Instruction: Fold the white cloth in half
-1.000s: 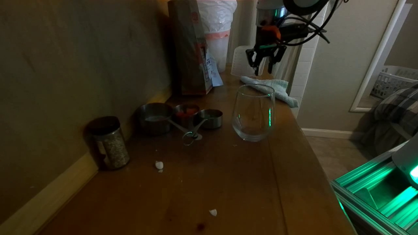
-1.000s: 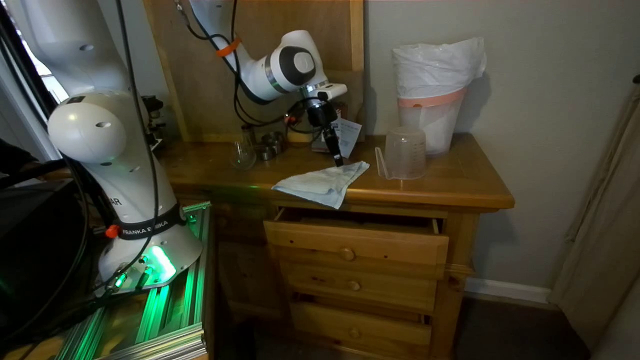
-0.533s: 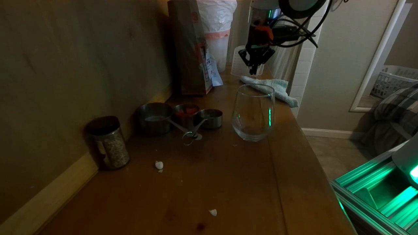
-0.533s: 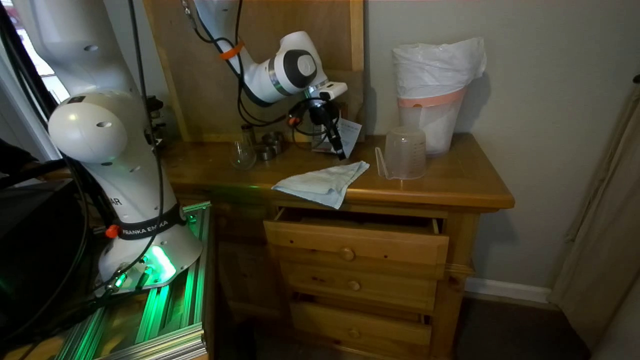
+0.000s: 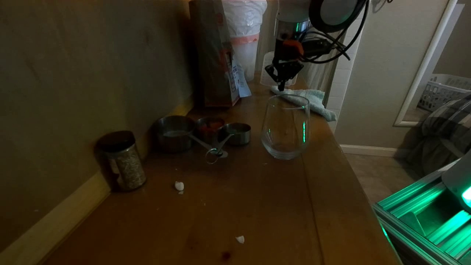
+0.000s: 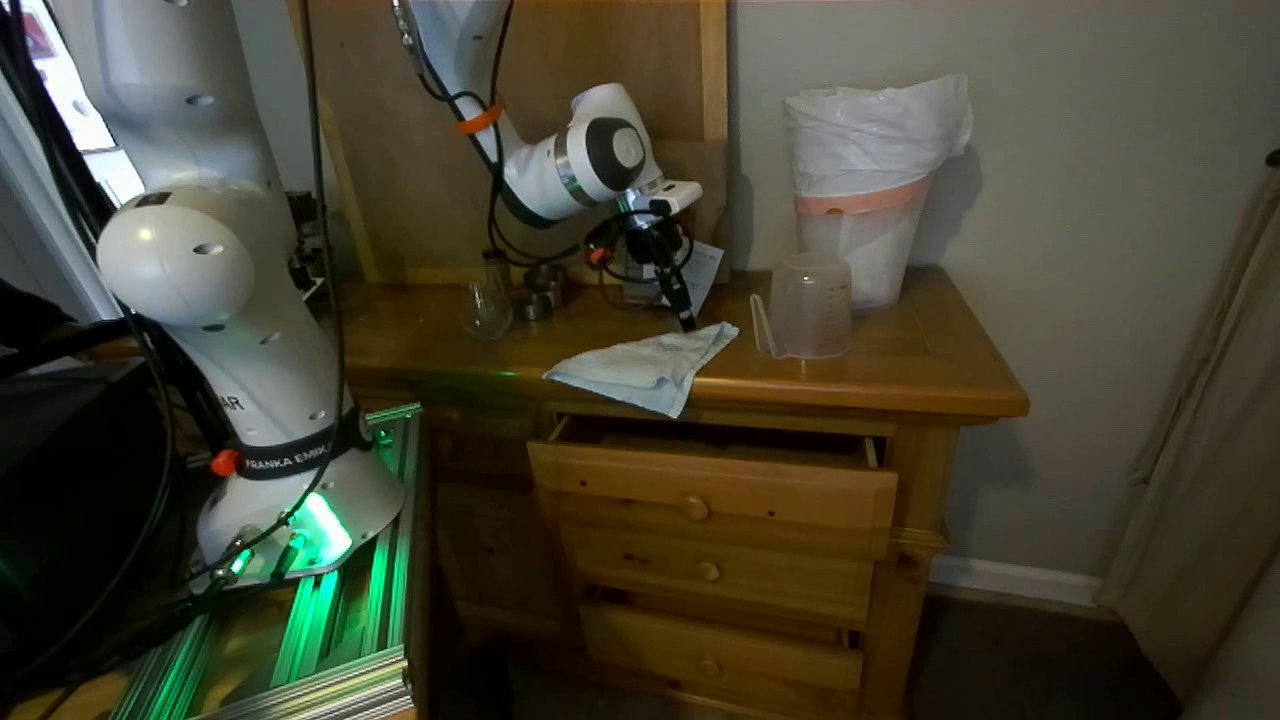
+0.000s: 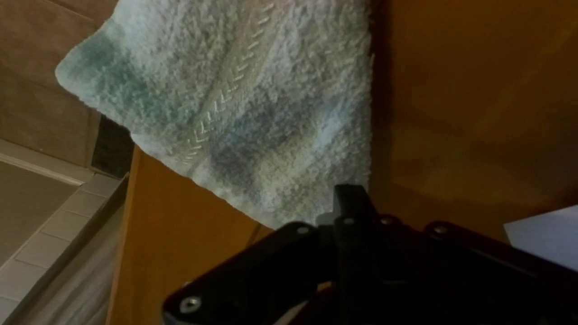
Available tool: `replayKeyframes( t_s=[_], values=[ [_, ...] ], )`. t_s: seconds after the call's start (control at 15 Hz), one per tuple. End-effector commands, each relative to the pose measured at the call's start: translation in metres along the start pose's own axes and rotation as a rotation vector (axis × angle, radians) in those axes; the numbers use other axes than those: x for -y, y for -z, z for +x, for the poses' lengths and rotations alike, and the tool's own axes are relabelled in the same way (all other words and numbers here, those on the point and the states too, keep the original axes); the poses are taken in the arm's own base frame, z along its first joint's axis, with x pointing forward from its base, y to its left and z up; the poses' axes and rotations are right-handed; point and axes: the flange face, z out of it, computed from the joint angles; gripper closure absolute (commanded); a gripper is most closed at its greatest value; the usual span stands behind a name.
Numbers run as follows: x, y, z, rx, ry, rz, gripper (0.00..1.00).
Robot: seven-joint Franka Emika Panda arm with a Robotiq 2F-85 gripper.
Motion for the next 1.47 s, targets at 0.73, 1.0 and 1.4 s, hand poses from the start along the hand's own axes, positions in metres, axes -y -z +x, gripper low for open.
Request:
replayKeyframes(
  t_s=[0.73, 1.0, 1.4],
  values=[
    [0.038, -0.022, 0.007, -0.001, 0.055, 0.03, 0.98],
    [0.05, -0.019, 0.008, -0.008, 0.068, 0.05, 0.98],
    [0.054, -0.016, 0.013, -0.016, 0.069, 0.066, 0.72]
  ],
)
